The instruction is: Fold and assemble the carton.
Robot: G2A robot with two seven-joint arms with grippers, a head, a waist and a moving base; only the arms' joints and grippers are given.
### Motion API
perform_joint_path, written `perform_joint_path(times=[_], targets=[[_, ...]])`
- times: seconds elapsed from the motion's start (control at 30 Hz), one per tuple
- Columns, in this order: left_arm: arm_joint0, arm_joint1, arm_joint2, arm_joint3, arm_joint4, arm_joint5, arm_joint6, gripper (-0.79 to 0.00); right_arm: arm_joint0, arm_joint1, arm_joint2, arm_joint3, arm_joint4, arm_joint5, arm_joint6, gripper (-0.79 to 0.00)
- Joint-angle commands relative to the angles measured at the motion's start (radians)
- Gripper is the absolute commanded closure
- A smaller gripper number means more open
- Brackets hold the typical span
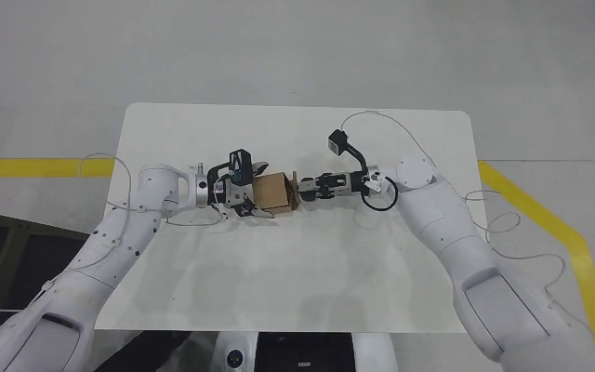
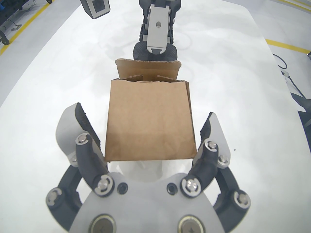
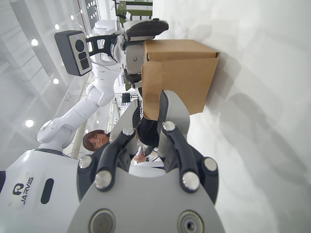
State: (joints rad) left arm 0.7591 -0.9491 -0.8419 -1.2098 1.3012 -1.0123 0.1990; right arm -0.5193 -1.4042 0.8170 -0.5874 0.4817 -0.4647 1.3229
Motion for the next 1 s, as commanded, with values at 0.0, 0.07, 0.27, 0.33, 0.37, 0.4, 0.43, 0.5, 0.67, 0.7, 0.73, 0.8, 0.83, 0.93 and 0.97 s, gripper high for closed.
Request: perform_joint_path(times=[0.0,0.07,0.27,0.33,0.37,0.4,0.43,0.5,0.67,0.7,0.73,0.8,0.83,0.93,0.97], targets=[[0.000,0.000,0.001,0.000,0.000,0.000,0.001,-0.785,0.002,-0.004,-0.003,0.009,0.000,0.003,-0.002,-0.092],[-0.001,0.001,0.001,0.001,0.000,0.000,0.001,-0.785,0.004,-0.009,-0.007,0.016,-0.001,0.005,-0.002,-0.065],[-0.001,0.001,0.003,0.001,0.000,0.000,0.003,-0.785,0.024,-0.018,-0.020,0.040,-0.040,0.013,-0.015,-0.040],[-0.002,0.001,0.003,0.002,0.000,0.000,0.003,-0.785,0.031,-0.019,-0.023,0.046,-0.058,0.016,-0.023,-0.046],[-0.002,0.001,0.003,0.002,0.000,0.000,0.004,-0.785,0.034,-0.019,-0.024,0.048,-0.065,0.017,-0.026,-0.049],[-0.002,0.001,0.004,0.002,0.001,0.000,0.004,-0.785,0.036,-0.019,-0.025,0.049,-0.073,0.019,-0.028,-0.052],[-0.002,0.001,0.004,0.002,0.001,0.000,0.004,-0.785,0.037,-0.020,-0.025,0.049,-0.077,0.020,-0.030,-0.055],[-0.002,0.001,0.004,0.002,0.001,0.000,0.004,-0.785,0.038,-0.020,-0.023,0.048,-0.080,0.020,-0.029,-0.058],[-0.002,0.001,0.004,0.001,0.001,0.000,0.005,-0.785,0.041,-0.021,-0.023,0.045,-0.097,0.024,-0.029,-0.068],[-0.002,0.002,0.004,0.001,0.002,0.000,0.006,-0.785,0.041,-0.022,-0.023,0.043,-0.098,0.026,-0.030,-0.071],[-0.002,0.002,0.004,0.001,0.002,0.000,0.006,-0.785,0.042,-0.022,-0.024,0.041,-0.101,0.024,-0.030,-0.074],[-0.002,0.002,0.004,0.001,0.003,0.000,0.007,-0.785,0.047,-0.024,-0.025,0.038,-0.111,0.017,-0.035,-0.077],[-0.002,0.002,0.003,0.001,0.004,0.000,0.008,-0.785,0.050,-0.024,-0.026,0.038,-0.118,0.016,-0.037,-0.074],[-0.001,0.002,0.002,0.002,0.003,0.000,0.009,-0.785,0.057,-0.027,-0.030,0.037,-0.131,0.019,-0.038,-0.077],[-0.001,0.002,0.002,0.002,0.003,0.000,0.009,-0.785,0.058,-0.028,-0.032,0.037,-0.135,0.021,-0.037,-0.077]])
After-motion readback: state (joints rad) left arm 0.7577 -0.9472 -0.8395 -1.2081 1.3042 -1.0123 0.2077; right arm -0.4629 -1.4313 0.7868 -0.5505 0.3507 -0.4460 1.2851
